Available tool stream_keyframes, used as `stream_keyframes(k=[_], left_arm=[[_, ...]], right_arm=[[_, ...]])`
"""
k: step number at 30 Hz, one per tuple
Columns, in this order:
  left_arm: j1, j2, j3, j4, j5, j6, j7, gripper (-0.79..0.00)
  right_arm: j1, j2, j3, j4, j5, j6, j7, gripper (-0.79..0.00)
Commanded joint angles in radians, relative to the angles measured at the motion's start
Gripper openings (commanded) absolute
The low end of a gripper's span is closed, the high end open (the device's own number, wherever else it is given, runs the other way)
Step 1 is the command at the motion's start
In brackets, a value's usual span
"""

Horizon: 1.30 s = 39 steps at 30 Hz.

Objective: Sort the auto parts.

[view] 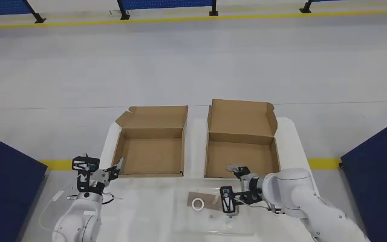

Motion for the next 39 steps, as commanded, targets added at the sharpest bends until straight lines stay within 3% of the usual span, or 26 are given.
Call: stream_keyframes(k=[1, 14, 24, 39], left_arm=[[0.0, 0.0, 0.0, 0.0, 0.0, 0.0, 0.0, 0.0], [0.0, 0.0, 0.0, 0.0, 0.0, 0.0, 0.0, 0.0], [0.0, 0.0, 0.0, 0.0, 0.0, 0.0, 0.0, 0.0], [0.0, 0.0, 0.0, 0.0, 0.0, 0.0, 0.0, 0.0]], right_arm=[[-0.002, 0.001, -0.034, -0.004, -0.067, 0.002, 0.004, 0.0], [0.235, 0.034, -0.304, 0.131, 0.034, 0.02, 0.022, 0.0], [0.497, 0.089, -0.589, 0.146, 0.381, 0.228, 0.23, 0.0], [0.49, 0.085, -0.611, 0.135, 0.341, 0.233, 0.235, 0.0]])
